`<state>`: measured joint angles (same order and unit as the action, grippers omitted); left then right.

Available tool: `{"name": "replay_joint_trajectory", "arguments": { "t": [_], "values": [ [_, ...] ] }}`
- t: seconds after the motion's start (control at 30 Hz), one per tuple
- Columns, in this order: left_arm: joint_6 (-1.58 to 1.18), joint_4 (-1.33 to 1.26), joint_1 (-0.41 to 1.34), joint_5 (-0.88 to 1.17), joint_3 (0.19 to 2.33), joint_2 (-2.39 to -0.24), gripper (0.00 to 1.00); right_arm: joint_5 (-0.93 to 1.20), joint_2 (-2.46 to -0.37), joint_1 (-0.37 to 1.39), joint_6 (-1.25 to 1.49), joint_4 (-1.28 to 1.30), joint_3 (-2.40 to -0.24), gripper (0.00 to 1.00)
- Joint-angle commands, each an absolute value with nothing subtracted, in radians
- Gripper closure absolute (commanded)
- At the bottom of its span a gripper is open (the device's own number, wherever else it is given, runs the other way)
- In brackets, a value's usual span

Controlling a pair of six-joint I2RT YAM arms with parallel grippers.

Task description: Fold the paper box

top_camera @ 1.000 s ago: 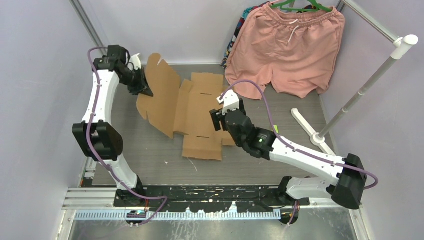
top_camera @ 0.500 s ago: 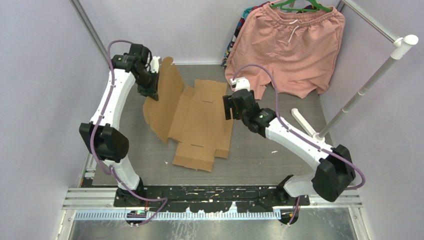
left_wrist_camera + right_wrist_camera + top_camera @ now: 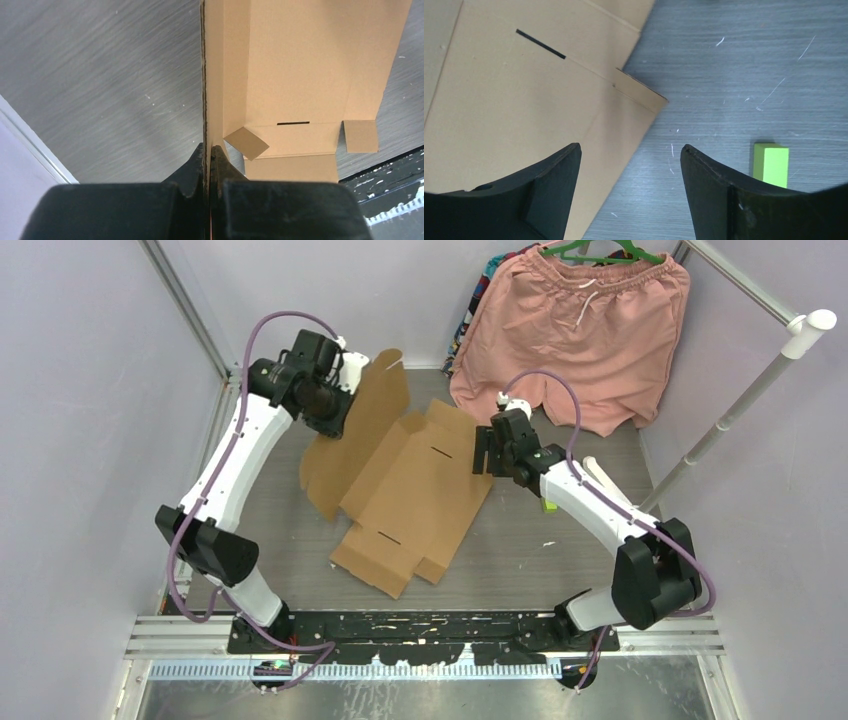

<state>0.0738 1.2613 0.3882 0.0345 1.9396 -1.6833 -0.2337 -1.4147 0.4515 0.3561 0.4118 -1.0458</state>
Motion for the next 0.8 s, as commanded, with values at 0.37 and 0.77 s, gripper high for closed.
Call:
{"name": "replay_joint_trajectory", "arguments": {
  "t": [0.37, 0.77],
  "values": [
    [0.181, 1.159, 0.465, -0.174, 1.960, -1.666, 1.00, -0.180, -1.268, 0.450, 0.448, 0.411, -0.873, 0.23],
    [0.185, 1.148, 0.513, -0.253, 1.936, -1.678, 1.00, -0.016, -1.320, 0.450, 0.651, 0.240, -0.751, 0.23]
  ]
}}
